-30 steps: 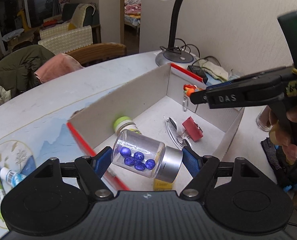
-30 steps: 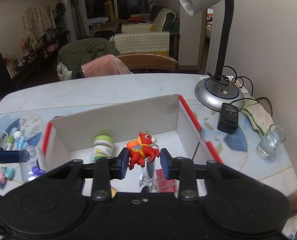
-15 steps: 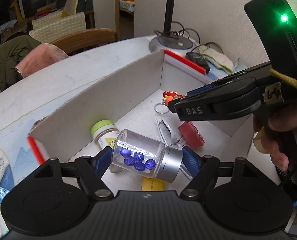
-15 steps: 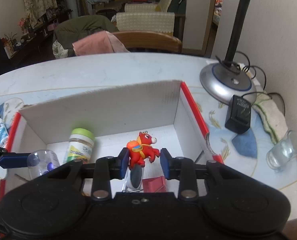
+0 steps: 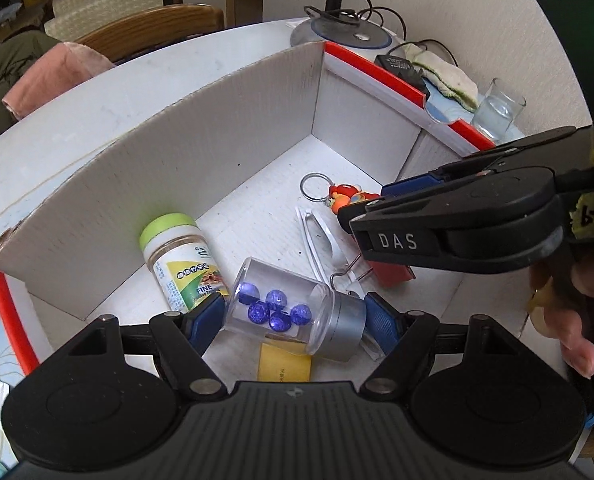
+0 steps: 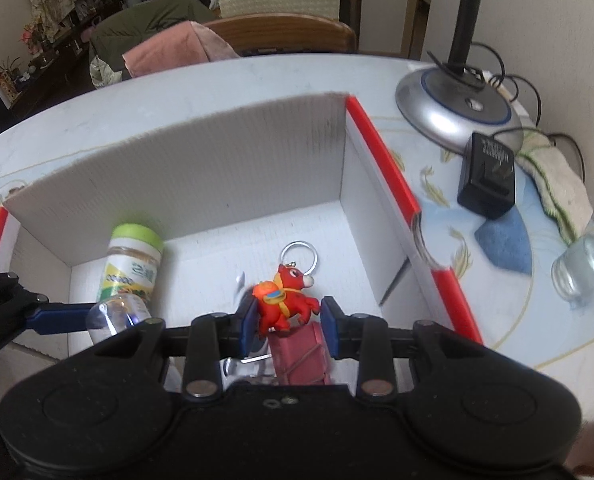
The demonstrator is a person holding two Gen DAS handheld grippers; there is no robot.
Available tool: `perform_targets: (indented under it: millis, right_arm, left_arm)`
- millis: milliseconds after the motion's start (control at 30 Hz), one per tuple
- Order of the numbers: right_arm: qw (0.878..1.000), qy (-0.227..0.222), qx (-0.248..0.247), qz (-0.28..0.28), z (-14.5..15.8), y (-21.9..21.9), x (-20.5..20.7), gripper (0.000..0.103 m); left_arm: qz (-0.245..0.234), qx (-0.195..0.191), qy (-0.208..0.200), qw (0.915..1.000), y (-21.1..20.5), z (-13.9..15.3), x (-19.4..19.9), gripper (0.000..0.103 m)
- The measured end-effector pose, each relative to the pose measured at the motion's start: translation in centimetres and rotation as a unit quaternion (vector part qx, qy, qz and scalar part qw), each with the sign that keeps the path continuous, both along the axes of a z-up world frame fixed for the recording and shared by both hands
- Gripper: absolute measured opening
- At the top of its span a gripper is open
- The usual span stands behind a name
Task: Organize rigid objects
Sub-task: 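Open the left tool to drop the vial while the right tool releases the keychain, then withdraw both tools from the shoebox back toward the mat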
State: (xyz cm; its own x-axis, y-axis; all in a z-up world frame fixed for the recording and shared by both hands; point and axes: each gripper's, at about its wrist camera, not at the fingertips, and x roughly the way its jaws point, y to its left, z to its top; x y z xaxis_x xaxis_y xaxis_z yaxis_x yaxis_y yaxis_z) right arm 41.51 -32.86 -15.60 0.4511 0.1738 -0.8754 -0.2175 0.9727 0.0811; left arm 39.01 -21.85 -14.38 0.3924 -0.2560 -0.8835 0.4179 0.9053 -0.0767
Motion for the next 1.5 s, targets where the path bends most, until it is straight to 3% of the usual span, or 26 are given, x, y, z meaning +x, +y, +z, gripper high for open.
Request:
perform_targets:
  millis: [633, 1200, 1333, 1500]
  right_arm:
    - [0.999, -0.011, 0.032, 0.000, 1.2, -1.0, -1.8, 0.042]
    - [0.996, -0.059, 0.061, 0.025, 5.7, -0.9, -5.7, 0.042]
    - [0.995, -0.071, 0.067, 0.033, 6.6, -0.7, -6.9, 0.055]
    - [0.993, -0.086, 0.074, 0.045, 7.9, -0.2, -8.6, 0.056]
  left_arm:
    - [-0.009, -0.007, 0.003, 0.9999, -0.1, -0.1, -1.2, 0.076]
    - [0.032, -0.055, -0.066, 0.9958, 3.8, 4.7, -5.3, 0.076]
    - [0.052, -0.069, -0.073, 0.9936, 5.5, 5.9, -6.3, 0.076]
    - [0.075, -0.086, -0.086, 0.9898, 7.8, 7.0, -8.0, 0.076]
